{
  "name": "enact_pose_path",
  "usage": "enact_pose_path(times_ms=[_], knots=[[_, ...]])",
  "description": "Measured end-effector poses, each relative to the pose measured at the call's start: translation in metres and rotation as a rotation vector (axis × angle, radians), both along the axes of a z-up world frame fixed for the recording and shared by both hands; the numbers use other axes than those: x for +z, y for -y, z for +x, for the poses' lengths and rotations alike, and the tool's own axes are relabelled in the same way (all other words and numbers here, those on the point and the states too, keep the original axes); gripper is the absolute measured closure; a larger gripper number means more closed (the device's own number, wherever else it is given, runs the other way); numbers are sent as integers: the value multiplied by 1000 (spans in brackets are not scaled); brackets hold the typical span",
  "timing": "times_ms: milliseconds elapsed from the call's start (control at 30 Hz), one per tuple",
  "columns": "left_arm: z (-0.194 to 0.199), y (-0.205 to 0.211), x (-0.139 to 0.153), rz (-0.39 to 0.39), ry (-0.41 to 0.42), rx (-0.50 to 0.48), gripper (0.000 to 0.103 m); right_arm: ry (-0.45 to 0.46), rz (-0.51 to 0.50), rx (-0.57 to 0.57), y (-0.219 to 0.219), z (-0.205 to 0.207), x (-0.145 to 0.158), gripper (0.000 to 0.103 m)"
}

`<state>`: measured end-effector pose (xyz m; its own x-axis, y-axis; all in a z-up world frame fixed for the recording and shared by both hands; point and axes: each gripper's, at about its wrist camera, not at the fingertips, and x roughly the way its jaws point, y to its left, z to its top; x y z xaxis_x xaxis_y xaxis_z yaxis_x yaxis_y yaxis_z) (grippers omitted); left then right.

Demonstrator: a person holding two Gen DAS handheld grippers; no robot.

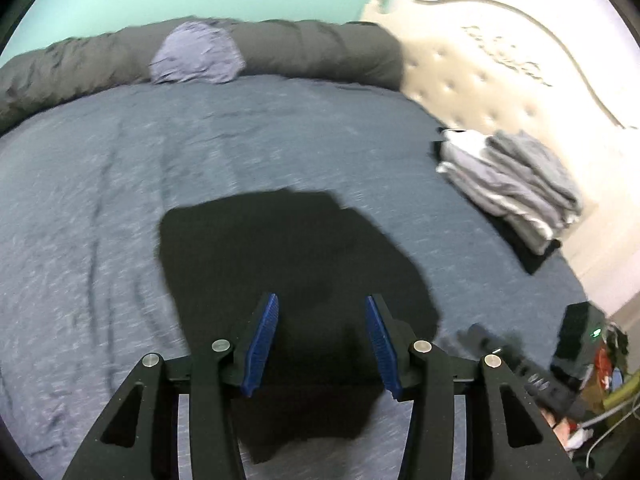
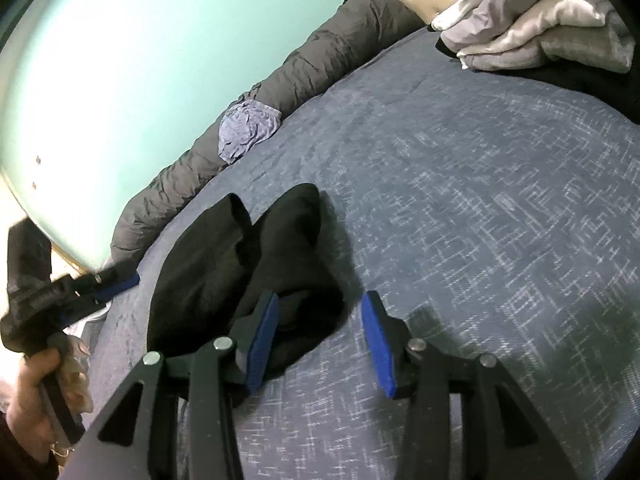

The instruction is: Fold clothes

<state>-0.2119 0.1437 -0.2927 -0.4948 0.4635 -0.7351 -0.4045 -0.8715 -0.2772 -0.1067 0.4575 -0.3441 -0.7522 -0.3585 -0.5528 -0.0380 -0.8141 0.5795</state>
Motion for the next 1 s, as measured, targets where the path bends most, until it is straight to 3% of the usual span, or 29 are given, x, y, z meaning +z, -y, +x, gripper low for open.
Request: enact_pose_path(times_ms=[200, 267, 433, 733, 900, 1000], knots=[[-1, 40, -28, -6, 46, 67, 53, -40, -37, 37, 12, -7, 8, 55], [1, 46, -38, 8, 70, 64, 53, -54, -75, 69, 18, -13, 11, 48], [3, 54, -50, 44, 82, 67, 48, -77, -81, 137, 39, -27, 18, 46], [4, 58, -56, 75, 90, 46, 47, -24, -101, 192, 69, -48, 13, 43], [5, 60, -57, 80, 92, 28, 47, -1, -54, 196, 72, -65, 15, 42], [5, 64, -58, 90, 96, 23, 47, 22, -12, 214, 73, -83, 16, 34]])
